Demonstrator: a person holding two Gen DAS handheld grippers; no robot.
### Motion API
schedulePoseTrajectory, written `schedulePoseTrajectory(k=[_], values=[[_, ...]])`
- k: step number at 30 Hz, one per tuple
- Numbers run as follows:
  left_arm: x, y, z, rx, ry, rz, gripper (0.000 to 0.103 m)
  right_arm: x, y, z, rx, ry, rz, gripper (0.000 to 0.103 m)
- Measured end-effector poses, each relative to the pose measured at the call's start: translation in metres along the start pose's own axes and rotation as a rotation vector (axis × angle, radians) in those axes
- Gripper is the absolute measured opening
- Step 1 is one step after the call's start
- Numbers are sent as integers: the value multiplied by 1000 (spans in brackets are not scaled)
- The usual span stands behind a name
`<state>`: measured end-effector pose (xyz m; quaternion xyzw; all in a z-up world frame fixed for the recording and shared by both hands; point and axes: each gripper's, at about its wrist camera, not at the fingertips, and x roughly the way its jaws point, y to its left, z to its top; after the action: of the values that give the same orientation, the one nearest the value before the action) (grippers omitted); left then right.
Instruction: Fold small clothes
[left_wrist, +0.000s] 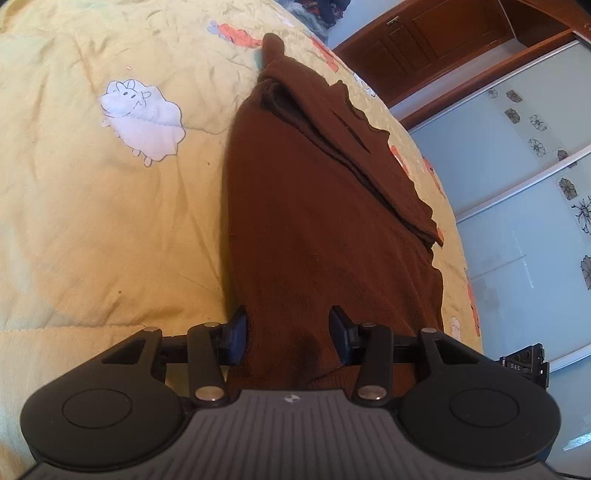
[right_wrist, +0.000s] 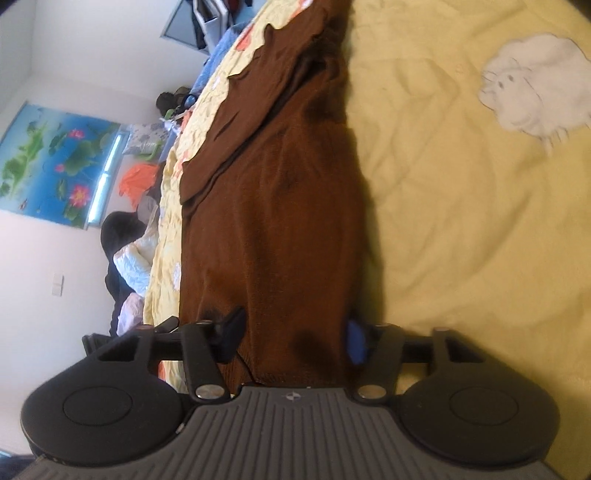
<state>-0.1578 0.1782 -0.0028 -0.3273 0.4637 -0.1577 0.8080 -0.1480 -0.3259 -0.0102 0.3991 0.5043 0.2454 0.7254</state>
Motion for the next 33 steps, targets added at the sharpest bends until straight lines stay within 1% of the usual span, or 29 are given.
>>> schedulePoseTrajectory(k=[1,2,3,5,8,11,13,15,18,19,20,21,23,25,26,27,28,29,30,31,32,33], values=[[0,0,1,6,8,11,37,0,0,1,6,0,-7,49],[1,-1,2,12,20,19,34,1,0,1,8,6,-8,49],[1,-1,2,15,33,21,33,2,1,0,7,16,-10,49],[2,-2,0,16,77,2,33,3,2,-4,6,50,-7,49],[5,4,-10,-5,158,-81,34,5,2,-13,4,78,9,48],[7,12,-21,-51,221,-149,34,8,1,-21,17,87,21,41],[6,17,-28,-80,254,-177,34,8,-1,-24,30,88,28,40],[3,20,-34,-96,257,-189,34,6,-4,-26,46,86,38,40],[3,23,-36,-135,235,-196,33,7,-9,-29,75,85,62,40],[4,21,-36,-133,226,-183,23,8,-10,-29,87,79,71,38],[4,17,-35,-103,214,-135,11,10,-10,-28,88,76,70,27],[3,11,-35,-57,215,-86,6,12,-9,-28,72,78,55,14],[-12,3,-34,15,204,-80,6,7,-5,-26,31,86,30,14],[-36,-4,-31,83,177,-70,5,-12,7,-25,-20,70,41,14],[-49,-5,-29,120,161,-59,5,-24,16,-26,-68,66,46,13],[-57,-5,-29,150,155,-25,5,-35,24,-27,-113,71,26,13],[-59,-3,-29,180,167,29,5,-41,28,-29,-151,85,-24,13],[-55,2,-31,197,191,81,5,-42,26,-31,-165,103,-80,12],[-48,10,-33,192,220,116,4,-39,18,-31,-155,125,-132,12],[-44,16,-34,183,219,105,4,-34,7,-32,-141,144,-181,3],[-44,19,-34,173,215,87,4,-31,-2,-33,-130,145,-191,0],[-45,21,-32,161,218,84,4,-31,-10,-32,-93,136,-151,0]])
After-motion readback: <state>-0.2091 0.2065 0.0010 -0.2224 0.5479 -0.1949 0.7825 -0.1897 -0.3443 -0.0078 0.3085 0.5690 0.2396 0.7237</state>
